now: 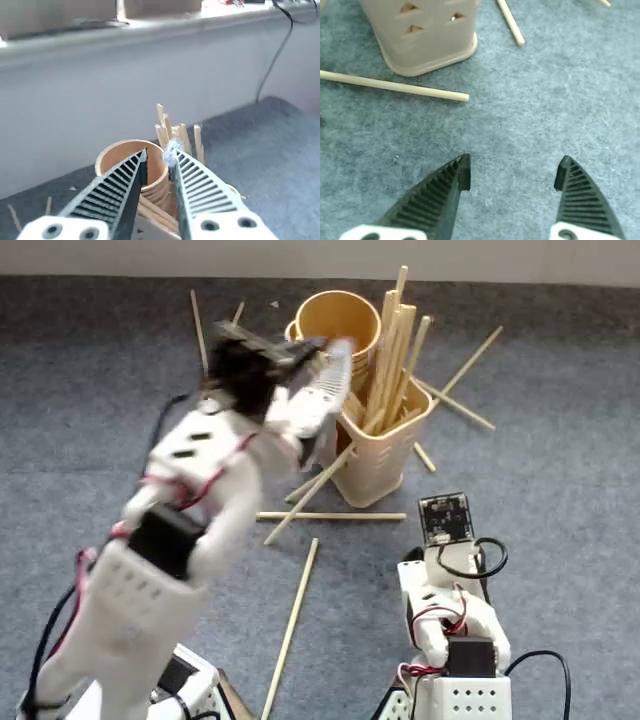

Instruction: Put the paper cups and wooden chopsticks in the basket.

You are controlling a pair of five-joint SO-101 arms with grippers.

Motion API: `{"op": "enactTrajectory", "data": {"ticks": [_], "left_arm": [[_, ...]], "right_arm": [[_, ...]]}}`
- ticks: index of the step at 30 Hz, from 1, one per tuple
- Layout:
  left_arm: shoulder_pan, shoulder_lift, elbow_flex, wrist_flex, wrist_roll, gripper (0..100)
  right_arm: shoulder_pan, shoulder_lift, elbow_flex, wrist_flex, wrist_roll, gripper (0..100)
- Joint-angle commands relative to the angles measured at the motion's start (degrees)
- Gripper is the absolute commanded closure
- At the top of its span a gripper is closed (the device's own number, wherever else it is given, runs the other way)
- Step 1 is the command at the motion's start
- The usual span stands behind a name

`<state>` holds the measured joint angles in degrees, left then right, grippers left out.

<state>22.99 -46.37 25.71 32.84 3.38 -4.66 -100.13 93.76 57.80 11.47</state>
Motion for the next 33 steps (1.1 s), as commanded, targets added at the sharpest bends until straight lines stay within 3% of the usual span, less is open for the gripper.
{"op": "enactTrajectory", "data": {"ticks": [1, 5, 9, 15, 22, 33], "left_arm": [[-7.7, -9.0, 0.0, 6.0, 0.0, 89], [-17.1, -14.6, 10.8, 16.7, 0.0, 89], [-19.0, -17.9, 25.1, 20.0, 0.0, 89], [-16.4, -21.0, 44.0, 5.9, 0.0, 89], [-14.9, -26.7, 59.7, -12.3, -0.1, 89], [-10.0, -32.0, 64.2, -13.9, -0.1, 89]], "right_arm": [[2.7, -0.5, -1.9, -1.2, 0.4, 72.4], [6.5, 0.0, -5.1, -0.8, 0.4, 72.4], [6.6, -0.3, -5.0, -1.2, 0.5, 72.4], [-0.1, -0.5, 2.7, -4.1, 0.9, 72.4], [-9.3, 0.0, 10.2, -8.6, 9.0, 72.4], [-10.2, -0.4, 10.5, 5.8, 15.1, 72.4]]}}
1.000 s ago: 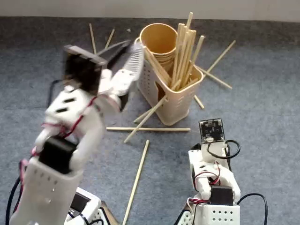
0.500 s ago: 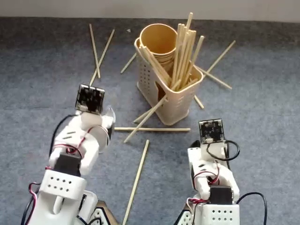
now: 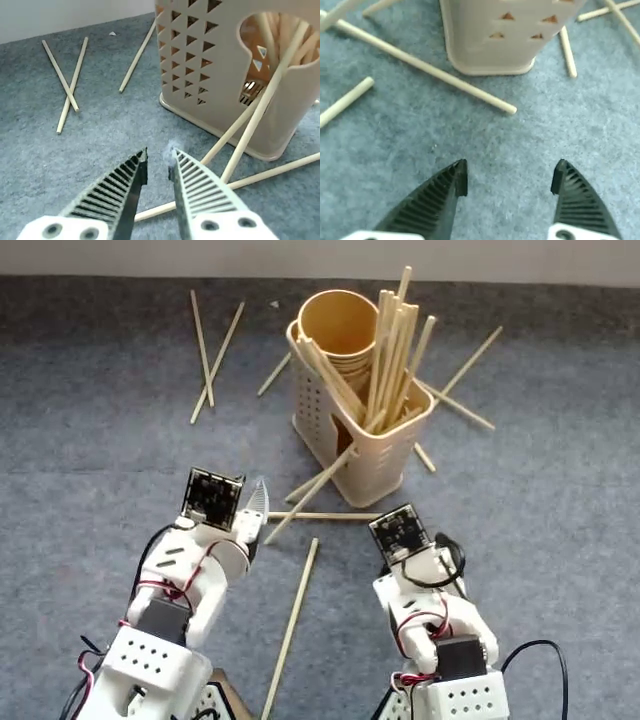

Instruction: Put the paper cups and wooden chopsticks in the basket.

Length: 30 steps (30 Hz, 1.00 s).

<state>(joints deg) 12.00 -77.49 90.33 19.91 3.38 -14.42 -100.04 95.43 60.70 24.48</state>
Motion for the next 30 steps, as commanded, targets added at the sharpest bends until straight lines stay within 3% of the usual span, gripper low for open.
{"op": "enactTrajectory", "data": {"ticks": [1, 7, 24, 30], "left_arm": [[1.0, -0.8, -0.4, -1.0, -0.1, 89], [1.5, -0.7, 0.1, -1.0, -0.1, 89], [1.0, -0.2, 7.3, -0.8, 0.1, 89], [1.0, -0.2, 7.3, 6.0, 0.0, 89]], "right_arm": [[-0.5, -0.5, 8.8, 4.0, 2.9, 72.4], [-0.5, -0.5, 8.8, 9.0, 7.5, 72.4], [-0.5, -0.6, 8.8, 10.4, 7.7, 72.4], [-0.6, -0.6, 8.8, 10.4, 7.7, 72.4]]}}
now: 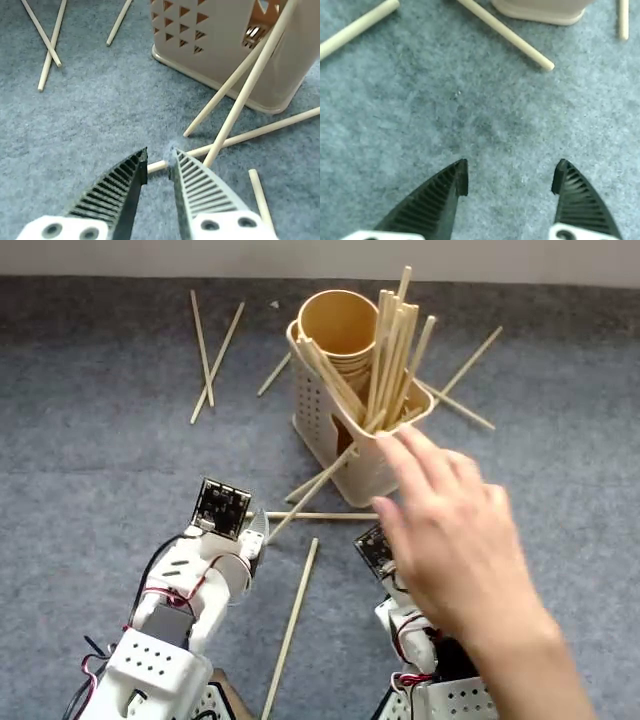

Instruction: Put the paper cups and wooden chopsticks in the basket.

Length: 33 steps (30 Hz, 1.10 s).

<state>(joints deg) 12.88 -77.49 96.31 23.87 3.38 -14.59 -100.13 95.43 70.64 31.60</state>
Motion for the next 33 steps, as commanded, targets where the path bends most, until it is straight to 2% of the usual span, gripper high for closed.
{"op": "enactTrajectory", "data": {"ticks": [1, 21, 24, 27, 29, 33], "left_arm": [[0.1, -0.2, 1.3, 2.3, -0.1, 89], [0.1, -0.8, -2.2, 2.5, -0.1, 89], [-3.4, -0.4, -5.1, 3.1, -0.1, 89], [-8.9, -0.1, -13.1, 10.7, -0.1, 89], [-8.7, 0.3, -19.8, 16.5, -0.9, 89], [-5.8, 7.8, -34.4, 27.8, -6.9, 89]], "right_arm": [[-0.3, -0.5, 8.8, 0.5, 0.6, 72.4], [-0.4, -0.5, 8.8, 0.5, 0.6, 72.4], [-0.4, -0.5, 8.8, 0.5, 0.6, 72.4], [-0.4, -0.5, 8.8, 0.5, 0.6, 72.4], [-0.4, -0.5, 8.8, 0.5, 0.6, 72.4], [-0.6, -0.5, 8.8, 0.5, 0.4, 72.4]]}}
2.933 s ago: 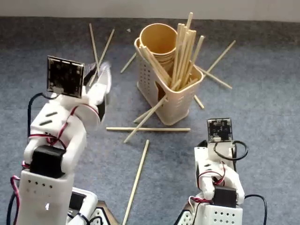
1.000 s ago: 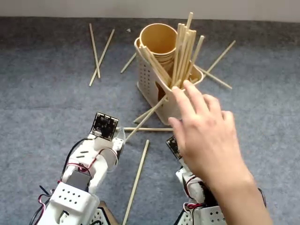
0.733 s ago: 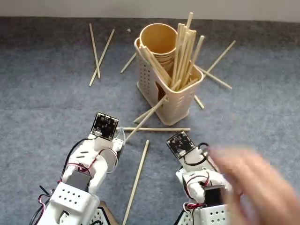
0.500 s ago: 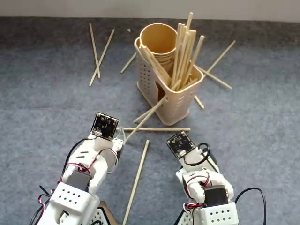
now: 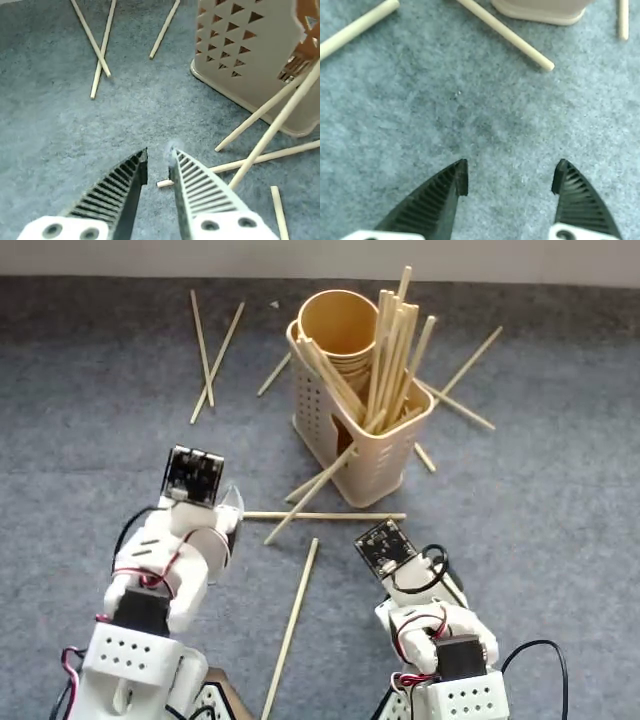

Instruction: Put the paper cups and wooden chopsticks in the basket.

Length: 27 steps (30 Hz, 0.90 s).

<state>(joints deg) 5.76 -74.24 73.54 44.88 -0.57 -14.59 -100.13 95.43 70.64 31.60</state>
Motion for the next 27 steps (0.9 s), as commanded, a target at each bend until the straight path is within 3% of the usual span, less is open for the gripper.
{"op": "enactTrajectory", "data": {"ticks": [1, 4, 7, 12, 16, 23, 27], "left_arm": [[1.6, 7.0, -14.7, 8.0, -4.4, 88], [2.1, 14.1, -21.8, 7.8, -6.2, 80], [4.6, 21.6, -24.7, 2.5, -6.2, 74], [11.5, 37.0, -25.2, -10.1, -6.3, 73], [12.5, 50.2, -27.7, -17.3, -6.3, 73], [14.0, 65.5, -34.9, -19.2, -7.3, 73], [14.0, 71.0, -37.0, -19.6, -8.3, 74]], "right_arm": [[-0.7, -0.5, 8.8, 0.5, 0.4, 72.4], [-0.7, -0.5, 8.8, 0.5, 0.4, 72.4], [-0.6, -0.5, 8.8, 0.5, 0.6, 72.4], [-0.3, -0.5, 8.8, 0.1, 0.6, 72.4], [2.4, -0.5, 8.8, -3.6, 0.6, 72.4], [11.6, -0.5, 8.8, -8.4, -3.4, 72.4], [12.6, -0.4, 8.8, -8.7, -3.3, 72.4]]}}
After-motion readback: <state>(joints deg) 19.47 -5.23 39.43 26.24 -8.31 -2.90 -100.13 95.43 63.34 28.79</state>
